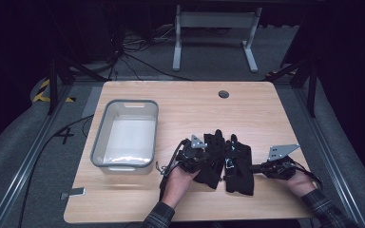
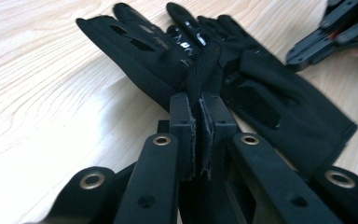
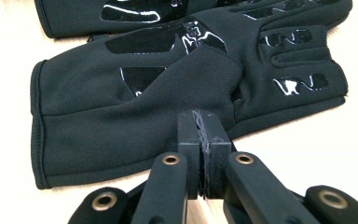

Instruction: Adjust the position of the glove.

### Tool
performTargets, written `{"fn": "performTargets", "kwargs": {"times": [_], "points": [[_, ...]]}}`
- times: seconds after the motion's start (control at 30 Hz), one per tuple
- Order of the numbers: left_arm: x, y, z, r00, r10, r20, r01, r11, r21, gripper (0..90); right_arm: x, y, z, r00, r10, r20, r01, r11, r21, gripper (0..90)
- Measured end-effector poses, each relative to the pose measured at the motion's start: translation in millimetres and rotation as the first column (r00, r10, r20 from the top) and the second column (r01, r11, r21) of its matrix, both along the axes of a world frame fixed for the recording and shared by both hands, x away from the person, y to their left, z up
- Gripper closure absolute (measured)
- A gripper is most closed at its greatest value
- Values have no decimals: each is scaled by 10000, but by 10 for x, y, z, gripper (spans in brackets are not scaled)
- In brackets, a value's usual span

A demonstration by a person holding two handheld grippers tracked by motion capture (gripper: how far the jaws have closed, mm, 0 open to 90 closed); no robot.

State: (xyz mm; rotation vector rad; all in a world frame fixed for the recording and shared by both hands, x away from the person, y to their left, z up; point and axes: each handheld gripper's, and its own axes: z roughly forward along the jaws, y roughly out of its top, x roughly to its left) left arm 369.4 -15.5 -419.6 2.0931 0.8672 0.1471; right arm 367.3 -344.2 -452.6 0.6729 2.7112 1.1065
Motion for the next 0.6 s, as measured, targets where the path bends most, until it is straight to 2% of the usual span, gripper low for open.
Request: {"fn": "performTargets", "kwargs": {"times": [0.23,0.3,0.6], "points": [[56,-33,81,9998,-97,153,102,9995,-304,844,47,91,3,9999,112,44,-112,9999,33,892],[66,-58,89,9998,-183,38,185,9986,-493,844,49,111,-6,9999,133,44,-134,9999,39,893],[107,-285,158,9974,-703,174,714,9947,-735,844,55,119,-14,9999,144,16,-144,9999,40,895]]}}
